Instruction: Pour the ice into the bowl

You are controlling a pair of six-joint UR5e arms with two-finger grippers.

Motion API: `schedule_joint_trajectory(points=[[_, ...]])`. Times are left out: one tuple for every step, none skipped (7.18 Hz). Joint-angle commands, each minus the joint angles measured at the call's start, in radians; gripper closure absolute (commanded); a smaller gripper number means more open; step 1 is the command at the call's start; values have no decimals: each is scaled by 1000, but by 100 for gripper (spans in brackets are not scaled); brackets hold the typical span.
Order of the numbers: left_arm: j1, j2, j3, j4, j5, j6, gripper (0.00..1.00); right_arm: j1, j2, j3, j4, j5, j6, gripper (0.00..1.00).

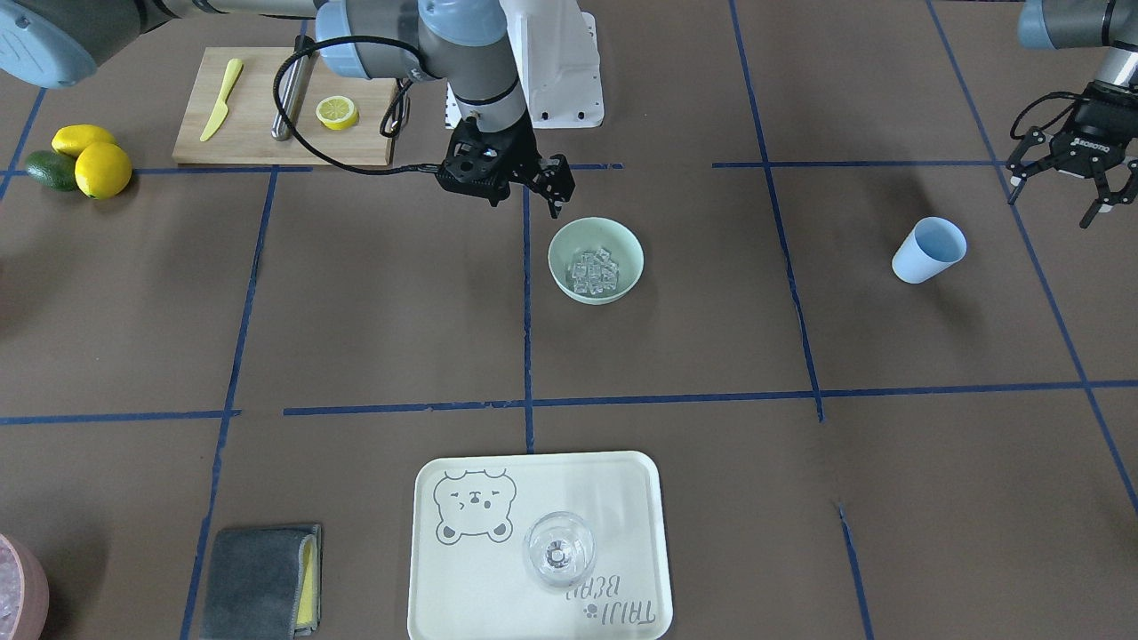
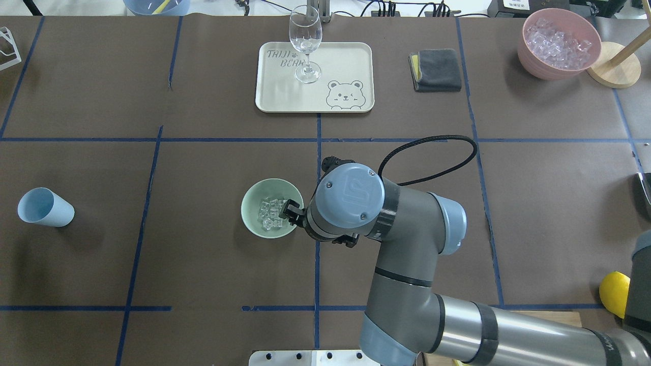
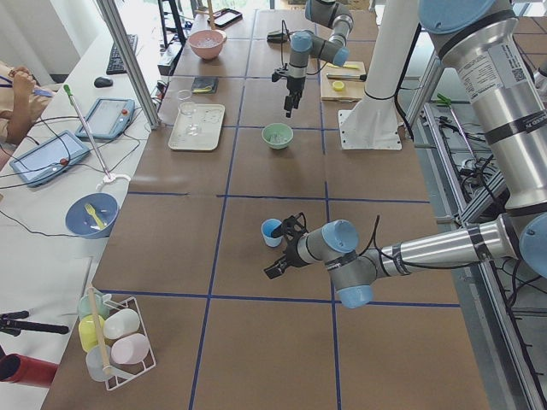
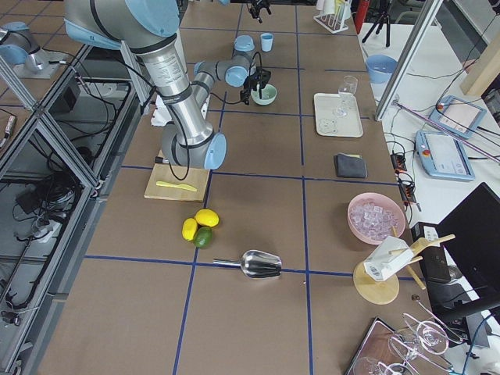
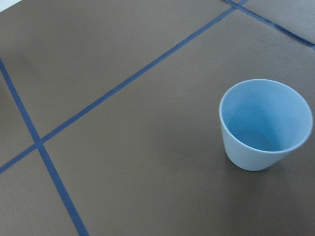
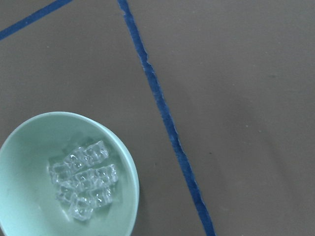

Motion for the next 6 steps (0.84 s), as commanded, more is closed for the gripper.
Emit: schedule_joint_trajectory(points=[[-59, -16, -3, 84, -39, 53, 0, -2, 93, -156, -7, -21, -51, 2], [-100, -24, -6, 145, -100, 53, 0, -2, 95, -160, -28, -27, -80, 6], [-153, -72, -3, 204, -163, 53, 0, -2, 98, -161, -33, -53, -85, 9], [-158, -73, -5, 204, -164, 53, 0, 0, 98, -172, -30, -53, -76, 18], [-160, -74, -5, 204, -164, 53, 0, 0, 113, -205, -26, -53, -70, 27], [-160, -74, -5, 204, -162, 53, 0, 0, 116, -216, -23, -53, -73, 29]])
